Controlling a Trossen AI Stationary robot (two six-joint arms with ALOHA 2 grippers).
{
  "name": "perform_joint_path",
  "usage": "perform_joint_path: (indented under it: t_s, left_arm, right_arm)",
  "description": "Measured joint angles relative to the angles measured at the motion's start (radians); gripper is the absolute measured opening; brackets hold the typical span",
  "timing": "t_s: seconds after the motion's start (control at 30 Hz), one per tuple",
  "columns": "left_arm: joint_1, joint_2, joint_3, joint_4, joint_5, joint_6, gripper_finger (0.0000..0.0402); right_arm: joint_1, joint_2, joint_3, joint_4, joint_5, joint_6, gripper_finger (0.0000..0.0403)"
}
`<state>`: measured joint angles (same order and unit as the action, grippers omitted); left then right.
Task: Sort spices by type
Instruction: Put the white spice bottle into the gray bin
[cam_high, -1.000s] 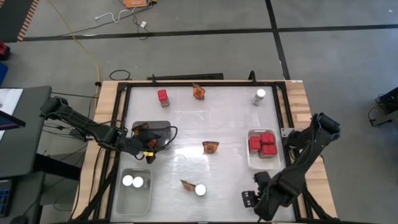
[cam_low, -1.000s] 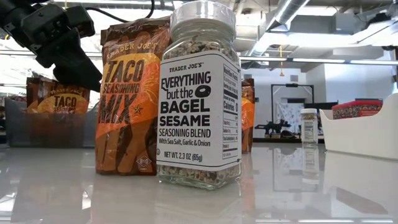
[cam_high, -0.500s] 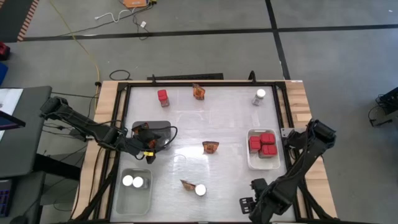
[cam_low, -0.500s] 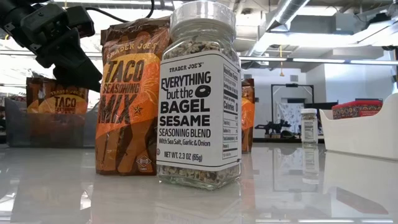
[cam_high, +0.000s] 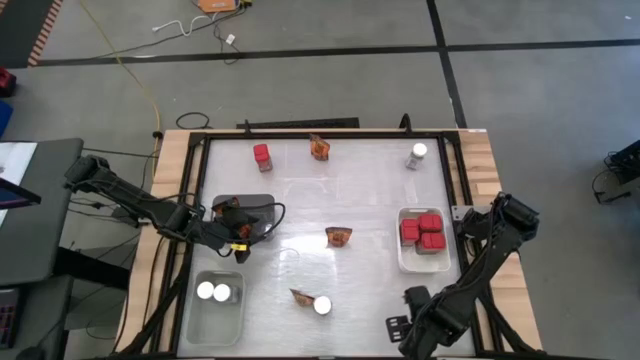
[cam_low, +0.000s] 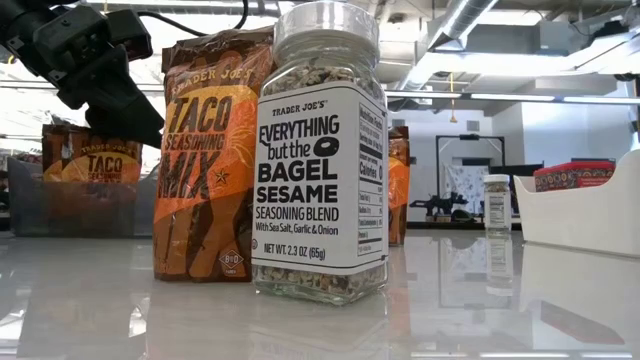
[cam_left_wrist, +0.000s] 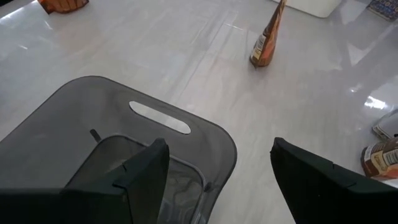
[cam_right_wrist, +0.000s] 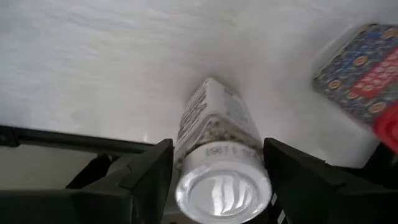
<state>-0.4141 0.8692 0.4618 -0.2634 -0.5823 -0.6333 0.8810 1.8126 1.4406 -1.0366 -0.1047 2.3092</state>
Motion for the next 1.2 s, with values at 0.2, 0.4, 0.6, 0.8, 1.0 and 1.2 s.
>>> perform_joint_path:
  t_s: [0.2,0.4,0.6,0.8,1.0,1.2]
  left_arm:
    - [0.0,0.0,0.0,0.0,0.0,0.0,0.027]
    - [0.0,0.0,0.0,0.0,0.0,0.0,0.027]
    - [0.0,0.0,0.0,0.0,0.0,0.0,0.027]
    - [0.0,0.0,0.0,0.0,0.0,0.0,0.027]
    - [0.0,0.0,0.0,0.0,0.0,0.0,0.027]
    - [0.0,0.0,0.0,0.0,0.0,0.0,0.027]
  right_arm:
    - [0.0,0.002,0.0,0.054,0.0,-0.064,0.0281]
    - [0.002,0.002,0.0,0.049,0.0,-0.057,0.0281]
    - [0.001,0.002,0.0,0.044,0.0,-0.15,0.0281]
    - [-0.007,0.002,0.0,0.046,0.0,-0.234,0.0281]
    - [-0.012,0.002,0.0,0.017,0.001,-0.25,0.0281]
    - [-0.028,-0.001,0.0,-0.016,0.105,-0.233,0.0281]
